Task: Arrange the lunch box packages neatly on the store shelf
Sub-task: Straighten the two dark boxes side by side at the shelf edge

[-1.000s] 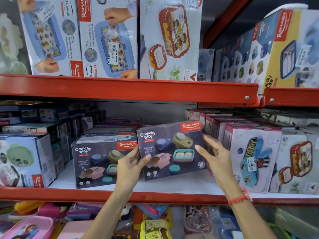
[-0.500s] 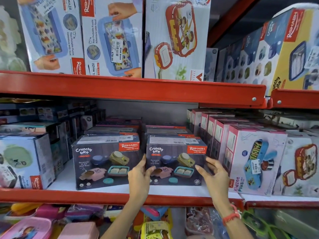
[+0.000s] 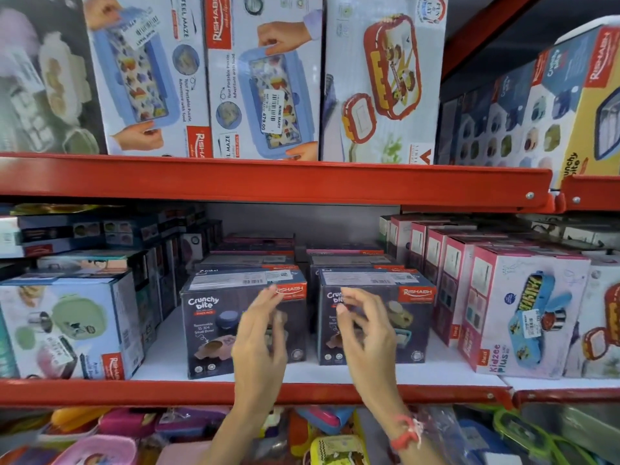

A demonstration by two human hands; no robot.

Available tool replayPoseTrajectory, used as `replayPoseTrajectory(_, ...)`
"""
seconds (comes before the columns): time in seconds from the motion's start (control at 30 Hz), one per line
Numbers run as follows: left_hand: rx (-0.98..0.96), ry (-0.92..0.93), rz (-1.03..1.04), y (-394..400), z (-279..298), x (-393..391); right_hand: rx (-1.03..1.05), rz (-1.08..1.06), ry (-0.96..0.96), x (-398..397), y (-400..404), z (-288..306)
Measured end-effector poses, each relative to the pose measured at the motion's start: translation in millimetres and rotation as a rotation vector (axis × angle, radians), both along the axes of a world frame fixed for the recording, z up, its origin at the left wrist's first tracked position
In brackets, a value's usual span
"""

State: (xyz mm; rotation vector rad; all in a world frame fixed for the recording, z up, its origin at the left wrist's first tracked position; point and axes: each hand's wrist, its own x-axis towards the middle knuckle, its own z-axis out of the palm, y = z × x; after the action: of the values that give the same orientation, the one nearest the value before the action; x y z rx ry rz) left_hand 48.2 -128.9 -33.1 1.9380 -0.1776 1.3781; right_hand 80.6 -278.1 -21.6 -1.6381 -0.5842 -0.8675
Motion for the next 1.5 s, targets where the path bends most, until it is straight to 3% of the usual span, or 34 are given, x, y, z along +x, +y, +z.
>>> replayPoseTrajectory(0.23,-0.148,0.126,0.185,59.4,-14.4,-14.4,-0.162,0.159,0.378,-16.9,57.0,-16.9)
replayPoseTrajectory(0.37,-0.342,0.381,0.003,82.5,-14.8,-16.7,-0.177,0.152,0.499,-15.2,74.2,-12.5)
replayPoseTrajectory(0.57,-0.456,0.468,-0.165,109.1,-10.9,-31.1,-0.083,0.179,0.551,-19.2,85.9,-18.0)
replayPoseTrajectory(0.83,-0.576,0.377,-0.224,129.6,-18.2,-52.8,-0.019,0.18,0.545,-35.6,82.5,-26.1)
replayPoseTrajectory(1.27,-0.521,0.309,0.041,117.8,-23.3,-61.0,-0.071,0.177,0.482,-45.5,77.8,-30.8)
replayPoseTrajectory(1.4,-0.462,0.133,0.176,97.8,-18.0,-63.0,-0.08,0.114,0.428,-43.9,61.1,-31.0)
replayPoseTrajectory(1.5,-0.405,-0.015,0.075,68.8,-6.4,-64.4,-0.006,0.06,0.338,-40.8,36.7,-28.5)
